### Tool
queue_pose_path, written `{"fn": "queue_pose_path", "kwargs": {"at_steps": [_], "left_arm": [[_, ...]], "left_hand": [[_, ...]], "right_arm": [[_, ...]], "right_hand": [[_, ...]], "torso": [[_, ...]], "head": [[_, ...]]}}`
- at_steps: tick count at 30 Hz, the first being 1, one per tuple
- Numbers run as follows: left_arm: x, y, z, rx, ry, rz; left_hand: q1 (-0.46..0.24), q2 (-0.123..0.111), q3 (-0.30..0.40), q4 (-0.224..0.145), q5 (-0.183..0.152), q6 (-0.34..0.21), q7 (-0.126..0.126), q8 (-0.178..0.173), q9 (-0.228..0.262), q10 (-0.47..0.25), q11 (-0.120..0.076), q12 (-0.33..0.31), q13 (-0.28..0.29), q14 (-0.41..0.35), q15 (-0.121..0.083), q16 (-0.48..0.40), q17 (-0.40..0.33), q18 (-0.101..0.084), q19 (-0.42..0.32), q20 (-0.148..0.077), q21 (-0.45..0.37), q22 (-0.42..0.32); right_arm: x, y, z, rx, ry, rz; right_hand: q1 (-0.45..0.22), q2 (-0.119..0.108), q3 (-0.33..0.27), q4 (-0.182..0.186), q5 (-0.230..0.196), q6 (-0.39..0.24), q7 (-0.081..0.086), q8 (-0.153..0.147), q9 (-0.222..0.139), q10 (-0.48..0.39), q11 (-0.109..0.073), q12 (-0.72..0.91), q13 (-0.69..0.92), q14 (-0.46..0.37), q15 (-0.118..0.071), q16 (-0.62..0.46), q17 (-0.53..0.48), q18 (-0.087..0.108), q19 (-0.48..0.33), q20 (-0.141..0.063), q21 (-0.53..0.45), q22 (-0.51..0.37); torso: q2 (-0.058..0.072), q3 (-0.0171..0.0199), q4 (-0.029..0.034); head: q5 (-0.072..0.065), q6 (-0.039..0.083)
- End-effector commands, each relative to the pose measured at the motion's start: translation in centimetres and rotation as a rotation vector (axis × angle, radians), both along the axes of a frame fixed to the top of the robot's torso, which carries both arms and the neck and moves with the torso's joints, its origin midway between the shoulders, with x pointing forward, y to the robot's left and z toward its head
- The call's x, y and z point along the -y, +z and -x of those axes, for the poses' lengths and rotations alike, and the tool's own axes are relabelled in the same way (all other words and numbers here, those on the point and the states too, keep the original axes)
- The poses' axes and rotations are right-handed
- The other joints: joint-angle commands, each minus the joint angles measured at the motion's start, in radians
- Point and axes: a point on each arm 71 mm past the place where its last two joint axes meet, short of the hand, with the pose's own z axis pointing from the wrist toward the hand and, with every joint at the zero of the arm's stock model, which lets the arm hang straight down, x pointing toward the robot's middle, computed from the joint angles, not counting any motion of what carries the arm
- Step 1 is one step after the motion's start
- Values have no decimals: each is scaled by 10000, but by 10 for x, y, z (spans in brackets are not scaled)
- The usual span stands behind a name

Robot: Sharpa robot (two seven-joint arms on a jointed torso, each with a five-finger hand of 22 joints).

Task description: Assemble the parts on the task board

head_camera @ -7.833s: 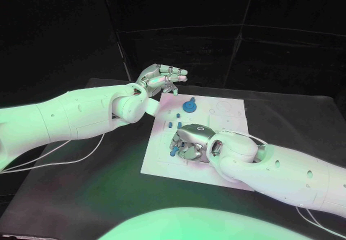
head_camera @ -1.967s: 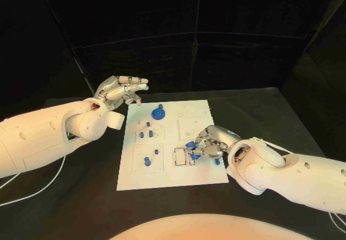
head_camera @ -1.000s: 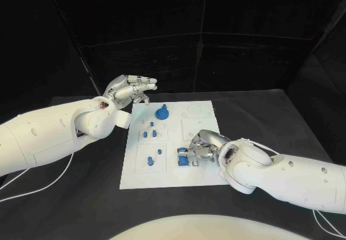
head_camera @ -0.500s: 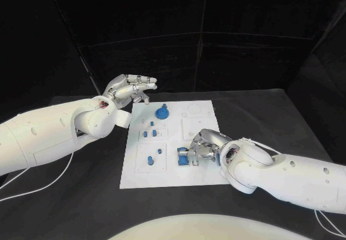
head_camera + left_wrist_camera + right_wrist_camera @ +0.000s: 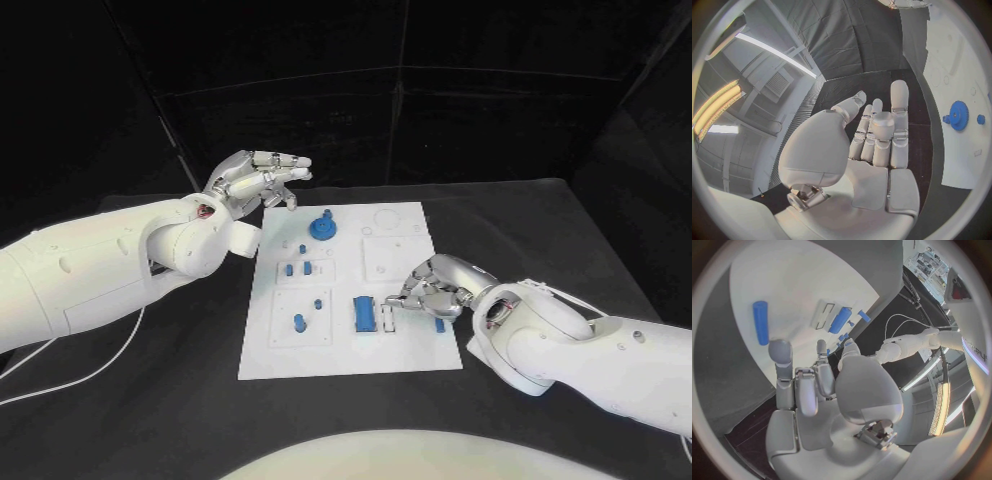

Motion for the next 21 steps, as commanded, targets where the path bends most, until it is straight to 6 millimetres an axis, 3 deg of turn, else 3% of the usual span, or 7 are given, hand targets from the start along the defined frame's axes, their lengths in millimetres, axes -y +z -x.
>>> {"fn": "queue_pose_path", "kwargs": {"at_steps": [1,10,12,21], "left_arm": [[0,2,0,76,-45,54],[1,1,-1,63,-56,47],[1,0,-1,50,-75,46],[0,-1,-1,28,-64,24]], "left_hand": [[-100,3,-29,44,-36,-84,10,53,-4,-74,18,53,3,-42,27,58,11,142,-5,41,4,14],[-100,3,-29,44,-36,-84,10,53,-4,-74,18,53,3,-42,27,58,11,142,-5,41,4,14],[-100,3,-29,44,-36,-84,10,53,-4,-74,18,53,3,-42,27,58,11,142,-5,41,4,14],[-100,3,-29,44,-36,-84,10,53,-4,-74,18,53,3,-42,27,58,11,142,-5,41,4,14]], "right_arm": [[14,5,0,385,-118,-277],[49,3,0,509,-559,994],[53,2,0,521,-583,1405],[58,-2,-2,485,-533,2443]], "right_hand": [[233,-13,1,-107,125,-45,2,-46,-9,-84,16,-68,247,918,63,-48,1986,-92,-49,64,-70,-22],[701,-29,-36,-278,1013,164,-44,-9,20,-73,-22,-96,261,913,36,-63,1962,-95,-24,54,-63,25],[715,-21,-72,-259,1145,291,-85,51,50,35,-55,55,412,916,14,-58,1974,-104,6,38,-32,92],[688,-86,-178,-212,1137,443,-148,143,108,180,-109,257,612,930,-30,-31,2035,-126,69,3,37,230]], "torso": [[-9,-18,-30],[-18,5,-121],[-17,2,-110],[-23,-5,-85]], "head": [[-51,1],[-202,-19],[-261,-25],[-330,-71]]}}
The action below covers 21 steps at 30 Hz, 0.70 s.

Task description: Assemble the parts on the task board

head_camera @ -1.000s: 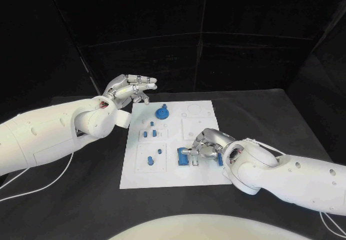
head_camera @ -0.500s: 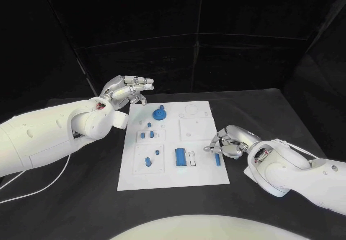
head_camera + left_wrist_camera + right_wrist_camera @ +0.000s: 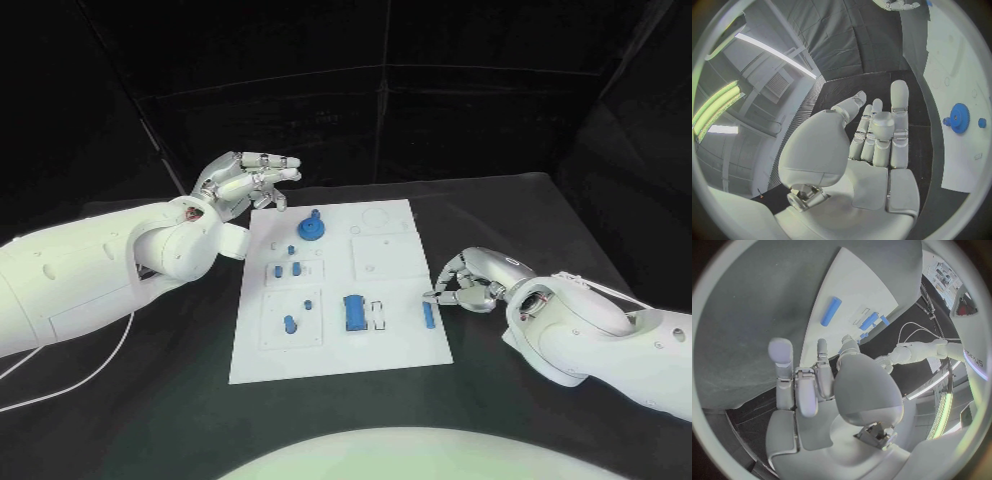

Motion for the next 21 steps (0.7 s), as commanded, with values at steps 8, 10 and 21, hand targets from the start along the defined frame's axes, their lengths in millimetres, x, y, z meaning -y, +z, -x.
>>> {"fn": "queue_pose_path", "kwargs": {"at_steps": [8,10,21], "left_arm": [[0,1,0,48,-71,49],[-1,1,0,47,-64,45],[-1,0,0,35,-53,33]], "left_hand": [[-100,4,-29,44,-36,-84,10,53,-4,-75,17,53,3,-42,27,58,12,142,-5,41,4,14],[-100,4,-29,44,-36,-84,10,53,-4,-75,17,53,3,-42,27,58,12,142,-5,41,4,14],[-96,8,-30,45,-36,-105,10,74,-3,-103,19,88,4,-53,29,58,-17,144,-7,46,3,13]], "right_arm": [[0,-9,-3,-496,204,1534],[-2,-10,-4,-573,265,1623],[-13,-20,-1,-1030,693,1853]], "right_hand": [[64,-57,-84,-13,10,95,-26,50,23,49,-4,31,573,905,-52,-51,1990,-119,49,-1,44,-36],[68,-59,-85,-14,8,97,-28,51,25,49,-5,31,574,904,-53,-52,1988,-119,48,-2,44,-36],[322,-188,-139,-172,-50,119,-53,96,80,39,-35,19,583,898,-85,-66,1963,-116,19,-37,3,-80]], "torso": [[-8,-4,22],[-1,-8,10],[-3,-18,39]], "head": [[5,-53],[4,-62],[-46,-85]]}}
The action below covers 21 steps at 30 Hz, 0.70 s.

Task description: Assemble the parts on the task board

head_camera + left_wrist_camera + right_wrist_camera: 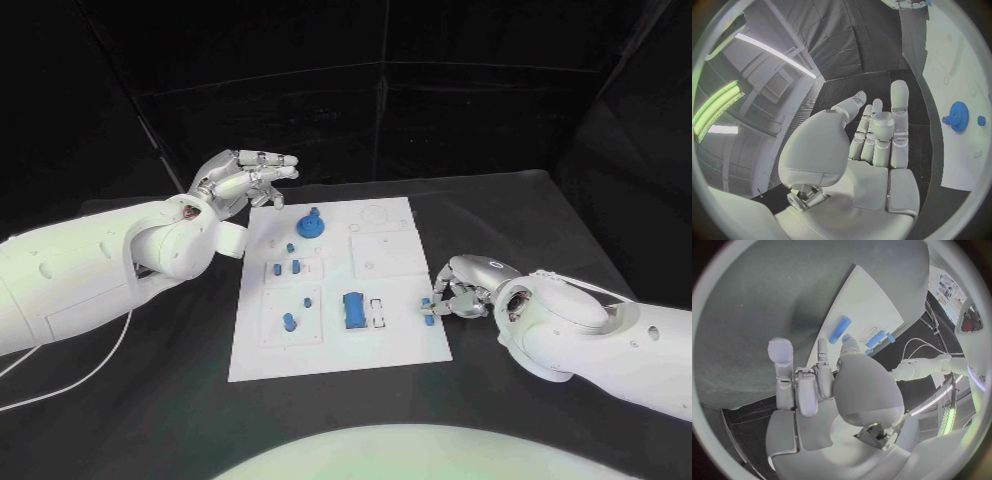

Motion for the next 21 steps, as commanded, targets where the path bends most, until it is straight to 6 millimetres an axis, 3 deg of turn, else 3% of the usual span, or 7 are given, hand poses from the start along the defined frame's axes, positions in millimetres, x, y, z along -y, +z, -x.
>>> {"fn": "queue_pose_path", "kwargs": {"at_steps": [1,9,15,21], "left_arm": [[1,1,0,50,-80,58],[0,1,0,48,-80,57],[1,1,0,49,-91,63],[1,1,0,50,-96,66]], "left_hand": [[-100,11,-31,48,-36,-83,-11,56,-2,-69,-16,50,4,-52,30,61,-13,144,-7,46,3,14],[-104,14,-32,52,-36,-84,-10,58,-2,-71,-15,53,4,-52,30,63,-9,144,-7,47,3,14],[-104,14,-32,52,-36,-84,-10,58,-2,-71,-15,53,4,-52,30,63,-9,144,-7,47,3,14],[-104,14,-32,52,-36,-84,-10,58,-2,-71,-15,53,4,-52,30,63,-9,144,-7,47,3,14]], "right_arm": [[-1,-4,2,-331,256,442],[-6,-7,3,-388,393,466],[-11,-8,0,-287,561,651],[-18,-11,-1,21,992,1211]], "right_hand": [[164,-60,-54,-96,-63,41,20,56,23,23,-22,15,584,897,-85,-70,1958,-115,13,-39,-6,-40],[382,-88,-48,-239,-125,38,15,80,58,23,-26,24,606,896,-89,-74,1953,-117,11,-47,-17,-38],[933,14,98,-573,-124,16,-3,91,92,12,-48,15,619,896,-110,-75,1956,-114,7,-65,-40,-56],[1831,174,382,-1144,-693,-203,89,-32,62,-140,15,-158,491,883,-76,-105,1902,-100,-66,-49,-142,-191]], "torso": [[0,-6,22],[4,6,6],[5,2,9],[1,1,19]], "head": [[3,-29],[8,-10],[-15,-3],[-24,8]]}}
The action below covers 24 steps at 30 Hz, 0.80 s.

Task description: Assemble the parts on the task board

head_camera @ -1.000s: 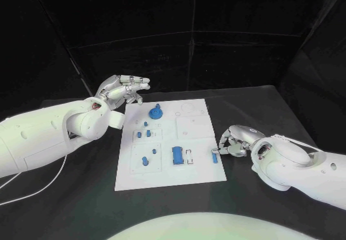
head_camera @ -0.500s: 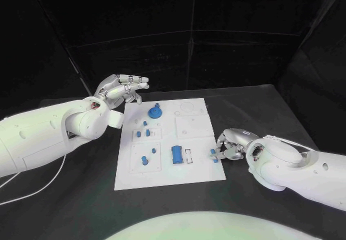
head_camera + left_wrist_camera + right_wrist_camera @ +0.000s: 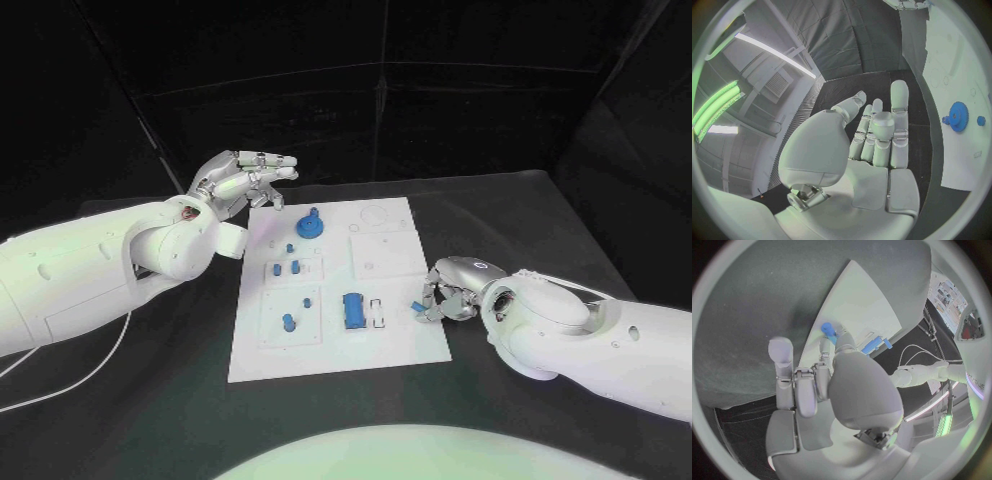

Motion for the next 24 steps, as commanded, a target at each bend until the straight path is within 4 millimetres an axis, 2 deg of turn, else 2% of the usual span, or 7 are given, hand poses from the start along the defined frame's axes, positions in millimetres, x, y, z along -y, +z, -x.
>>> {"fn": "queue_pose_path", "kwargs": {"at_steps": [1,3,6,12,18,20,24], "left_arm": [[1,1,0,56,-92,67],[1,1,0,56,-93,67],[0,1,0,56,-83,64],[0,1,0,50,-85,62],[1,1,1,26,-127,70],[1,1,1,20,-131,69],[1,1,1,15,-135,68]], "left_hand": [[-104,14,-32,53,-36,-70,-23,35,-2,-71,-15,23,4,-52,31,63,-9,144,-7,47,3,14],[-104,14,-32,53,-36,-70,-23,35,-2,-71,-15,23,4,-52,31,63,-9,144,-7,47,3,14],[-104,14,-32,53,-36,-70,-23,35,-2,-71,-15,23,4,-52,31,63,-9,144,-7,47,3,14],[-118,25,-34,67,-36,-78,-20,43,-2,-82,-13,37,5,-54,33,68,-12,144,-8,49,2,13],[-123,42,-29,77,-34,-83,-19,48,-2,-91,-12,45,4,-61,35,62,-31,144,-9,51,1,13],[-123,44,-28,78,-34,-84,-19,49,-2,-91,-12,46,4,-62,35,60,-34,144,-9,51,1,13],[-120,55,-23,81,-32,-87,-20,51,-2,-97,-12,49,4,-62,35,64,-29,144,-10,52,0,12]], "right_arm": [[-1,-9,2,-64,458,963],[-3,-10,3,-64,563,1108],[-4,-10,3,-39,625,1201],[-3,-7,6,-159,166,377],[-3,-3,10,-591,-527,-1181],[-4,-2,11,-788,-743,-1700],[-4,-2,12,-996,-959,-2074]], "right_hand": [[657,286,221,-331,-490,-83,39,-69,-58,-106,14,-177,384,898,-19,-61,1896,-97,-55,-31,-81,-48],[950,397,437,-519,-703,-78,56,-104,-81,-138,26,-199,377,895,-2,-69,1883,-95,-61,-23,-93,-54],[1325,579,810,-747,-503,-6,56,-147,-124,-169,14,-215,381,893,-12,-75,1874,-95,-58,-25,-88,-37],[1226,737,1549,-725,580,118,22,-232,-195,-141,-29,-193,426,913,-31,-34,1962,-111,1,-46,-1,99],[650,450,2525,-475,1237,77,-9,-277,-180,-49,-64,-141,484,942,-53,29,2091,-132,86,-71,103,254],[389,224,3157,-397,1488,85,-5,-265,-148,-24,-65,-135,498,946,-63,38,2111,-142,96,-69,124,286],[-121,-288,4296,-311,1496,97,-10,-260,-91,-4,-76,-156,493,948,-59,42,2122,-131,94,-79,129,299]], "torso": [[0,1,14],[1,4,26],[-3,-1,17],[-6,5,4],[-9,-14,8],[-3,-7,15],[3,-6,31]], "head": [[-3,-2],[3,-11],[15,-9],[79,4],[58,29],[71,50],[73,45]]}}
